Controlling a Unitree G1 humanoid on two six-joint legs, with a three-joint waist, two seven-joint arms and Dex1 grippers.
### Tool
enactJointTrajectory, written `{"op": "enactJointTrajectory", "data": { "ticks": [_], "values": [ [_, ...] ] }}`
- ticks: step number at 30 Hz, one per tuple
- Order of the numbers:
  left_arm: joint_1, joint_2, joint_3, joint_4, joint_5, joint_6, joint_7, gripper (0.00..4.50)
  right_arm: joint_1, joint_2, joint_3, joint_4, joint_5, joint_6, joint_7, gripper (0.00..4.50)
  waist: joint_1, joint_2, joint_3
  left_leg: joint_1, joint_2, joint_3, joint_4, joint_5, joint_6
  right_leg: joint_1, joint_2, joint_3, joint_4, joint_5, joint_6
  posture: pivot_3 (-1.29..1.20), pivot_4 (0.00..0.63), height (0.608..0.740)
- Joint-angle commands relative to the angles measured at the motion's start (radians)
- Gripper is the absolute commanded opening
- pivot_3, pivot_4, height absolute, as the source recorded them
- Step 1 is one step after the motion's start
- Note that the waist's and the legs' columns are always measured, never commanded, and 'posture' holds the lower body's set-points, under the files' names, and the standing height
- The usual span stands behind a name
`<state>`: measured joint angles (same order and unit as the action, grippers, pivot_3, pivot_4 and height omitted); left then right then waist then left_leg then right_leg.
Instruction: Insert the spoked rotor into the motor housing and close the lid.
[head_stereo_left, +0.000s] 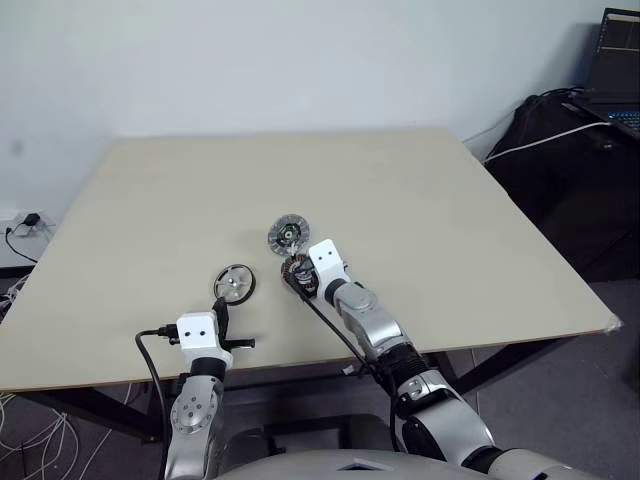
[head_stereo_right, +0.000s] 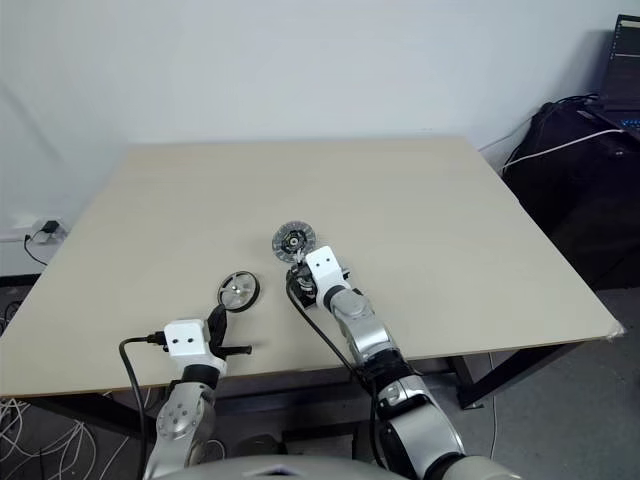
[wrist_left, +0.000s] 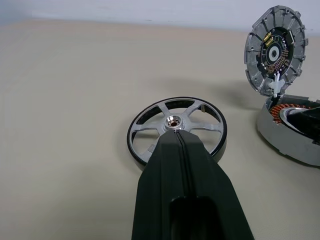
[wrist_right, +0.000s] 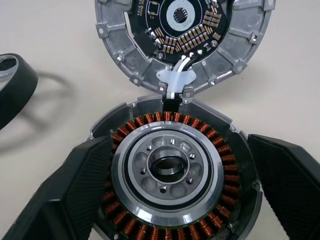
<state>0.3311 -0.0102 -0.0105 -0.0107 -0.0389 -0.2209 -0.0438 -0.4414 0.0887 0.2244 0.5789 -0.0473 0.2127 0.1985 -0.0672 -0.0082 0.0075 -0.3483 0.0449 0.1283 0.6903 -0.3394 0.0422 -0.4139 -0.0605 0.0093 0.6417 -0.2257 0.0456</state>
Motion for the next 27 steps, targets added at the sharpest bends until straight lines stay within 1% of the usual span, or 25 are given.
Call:
{"op": "enactJointTrajectory", "data": {
  "ticks": [1,12,19,27],
  "values": [
    [-0.011,-0.002,-0.006,-0.027,0.009,-0.013,0.003,0.0,0.011,0.008,-0.018,-0.113,0.031,-0.024,0.028,3.66,0.0,0.0,0.0,0.0,0.0,0.0,0.0,0.0,0.0,0.0,0.0,0.0,0.0,0.0,0.0,0.0,0.0,0.74],
    [-0.013,-0.003,-0.007,-0.024,0.006,-0.011,-0.002,0.0,0.127,-0.014,0.013,-0.336,0.022,0.117,0.043,0.02,0.002,0.0,0.0,0.0,0.0,0.0,0.0,0.0,0.0,0.0,0.0,0.0,0.0,0.0,0.0,0.0,0.0,0.74],
    [-0.017,-0.002,-0.007,-0.019,0.005,-0.01,-0.003,0.0,0.14,-0.018,0.037,-0.35,0.002,0.153,0.037,0.01,0.001,0.0,0.0,0.0,0.0,0.0,0.0,0.0,0.0,0.0,0.0,0.0,0.0,0.0,0.0,0.0,0.0,0.74],
    [-0.019,-0.002,-0.006,-0.016,0.005,-0.01,-0.004,0.0,0.067,-0.003,0.036,-0.259,-0.013,0.137,0.016,0.01,0.001,0.0,0.0,0.0,0.0,0.0,0.0,0.0,0.0,0.0,0.0,0.0,0.0,0.0,0.0,0.0,0.0,0.74]
  ]
}}
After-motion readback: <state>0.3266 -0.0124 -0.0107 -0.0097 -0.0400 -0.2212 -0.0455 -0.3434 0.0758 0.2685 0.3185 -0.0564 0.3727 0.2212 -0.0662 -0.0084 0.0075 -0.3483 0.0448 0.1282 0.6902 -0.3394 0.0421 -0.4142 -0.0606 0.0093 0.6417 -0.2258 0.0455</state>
